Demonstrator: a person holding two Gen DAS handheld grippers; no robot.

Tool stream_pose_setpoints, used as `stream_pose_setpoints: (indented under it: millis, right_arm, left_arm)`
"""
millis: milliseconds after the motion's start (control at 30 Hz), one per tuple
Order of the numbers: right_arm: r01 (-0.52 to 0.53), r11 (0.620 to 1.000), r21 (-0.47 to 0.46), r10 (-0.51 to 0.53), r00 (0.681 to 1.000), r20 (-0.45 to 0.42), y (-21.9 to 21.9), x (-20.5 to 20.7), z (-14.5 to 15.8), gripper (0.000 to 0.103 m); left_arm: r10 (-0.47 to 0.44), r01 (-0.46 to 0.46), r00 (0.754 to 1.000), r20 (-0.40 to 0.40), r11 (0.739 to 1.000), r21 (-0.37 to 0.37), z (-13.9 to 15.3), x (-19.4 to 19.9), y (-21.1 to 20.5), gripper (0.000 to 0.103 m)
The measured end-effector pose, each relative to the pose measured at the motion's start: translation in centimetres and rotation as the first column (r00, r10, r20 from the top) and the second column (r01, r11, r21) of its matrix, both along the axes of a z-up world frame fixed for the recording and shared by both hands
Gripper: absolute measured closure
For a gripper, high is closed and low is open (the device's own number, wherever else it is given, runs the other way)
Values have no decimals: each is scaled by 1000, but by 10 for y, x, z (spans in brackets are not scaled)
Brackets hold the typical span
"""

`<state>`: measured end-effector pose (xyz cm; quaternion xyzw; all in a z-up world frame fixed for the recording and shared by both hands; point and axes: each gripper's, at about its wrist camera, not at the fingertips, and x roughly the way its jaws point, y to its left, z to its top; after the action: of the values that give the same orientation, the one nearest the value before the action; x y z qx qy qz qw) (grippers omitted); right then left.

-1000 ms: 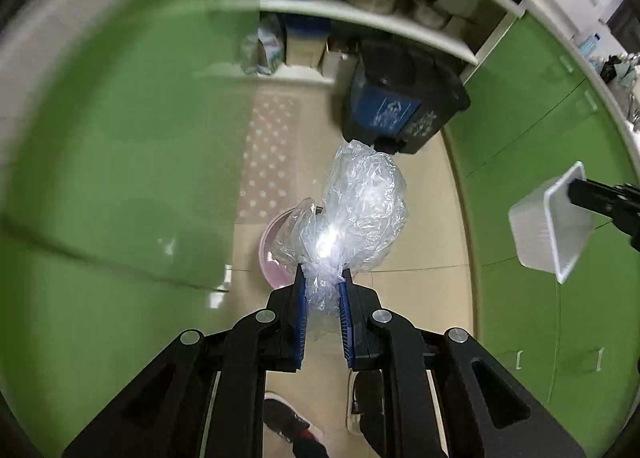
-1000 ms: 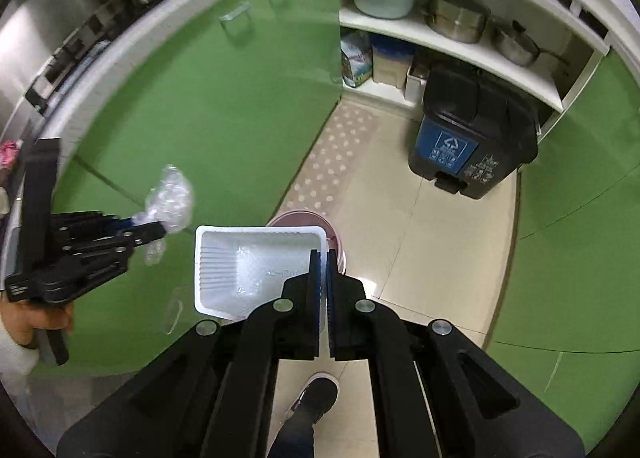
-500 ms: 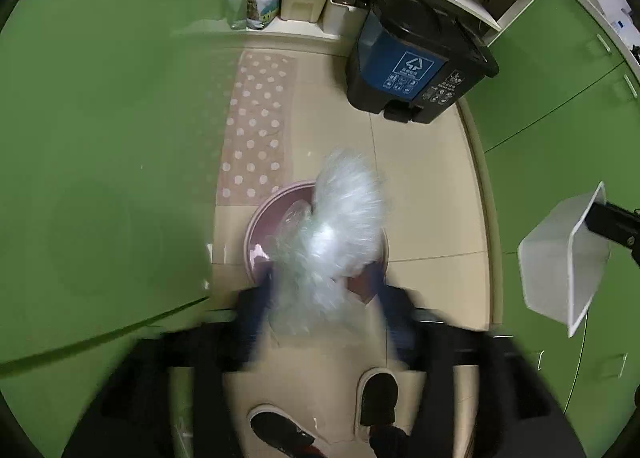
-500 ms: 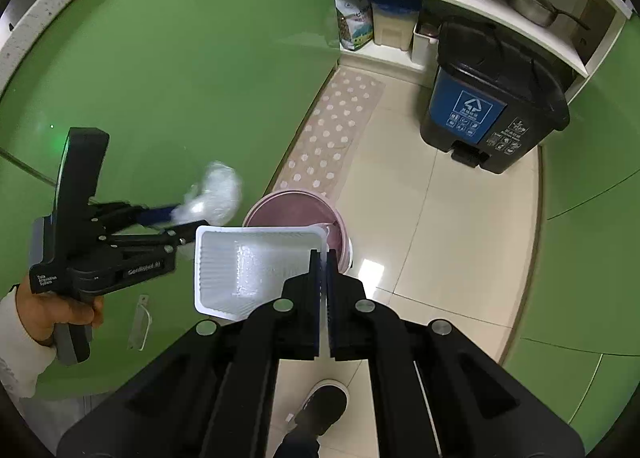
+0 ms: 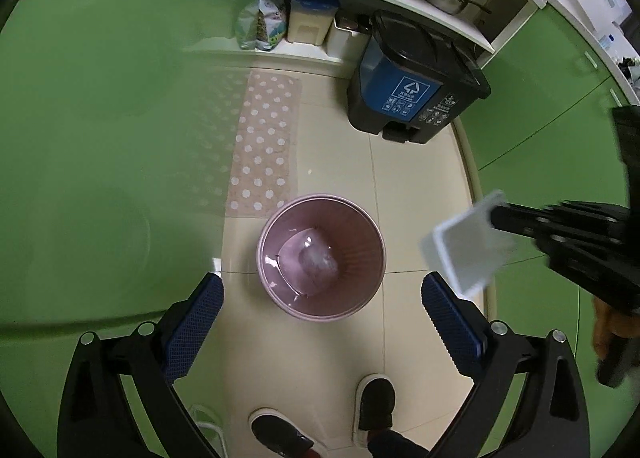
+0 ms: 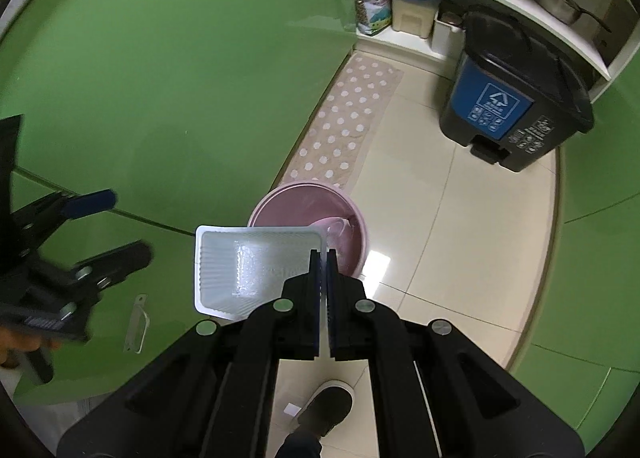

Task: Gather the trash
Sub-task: 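Carry bag and tray to the pink wastebasket and open both grippers over it, then move both tools back to the mat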

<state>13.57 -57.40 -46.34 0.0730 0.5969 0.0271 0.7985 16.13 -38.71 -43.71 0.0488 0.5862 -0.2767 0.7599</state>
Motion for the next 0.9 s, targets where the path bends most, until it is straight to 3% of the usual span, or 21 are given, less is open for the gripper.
stream_pose_setpoints:
  millis: [100,167,200,233,267,333,500,667,767,900]
  right_arm:
    - [-15,1000,5,15,1000,-1,6,9,-11,99]
    - [-20,1000,6,20,1000,-5,9,15,-19,93]
    - [-18,1000,1,18,1000,-10,10,16,-23,67]
    - [-13,1000,1,13,1000,-12,10,17,-25,32]
    - [-4,1000,10,4,1000,-1,9,18,-26,23]
    - [0,1000,0,0,1000,11,9,16,-23,14]
    - [7,1000,-15,-7,1000,-5,5,6,-14,6]
    - [30,999,-39,-31,999,-13,2,-13,16,5]
    - [42,998,-45,-43,999,-16,0,-27,43,5]
    - [49,997,-56,-49,999,-8,-1,-50,97,5]
  left_arm:
    - [15,-15,1000,-2,1000,-8,1,-2,6,8]
    - [15,-15,1000,5,1000,-7,2,-4,8,7]
    - [15,-15,1000,7,1000,-5,1,-5,9,7]
    - [15,-15,1000,8,1000,-2,1,-5,10,7]
    - [17,-17,1000,7,1000,0,0,-5,10,7]
    - [15,-15,1000,8,1000,3,-1,-6,10,8]
    - [2,-2,1000,7,1000,12,1,-9,7,7]
    - [-17,17,1000,16,1000,22,18,-17,4,7]
    - [-29,29,999,20,999,17,41,-28,1,7]
    - [-43,42,998,38,999,2,94,-47,-1,7]
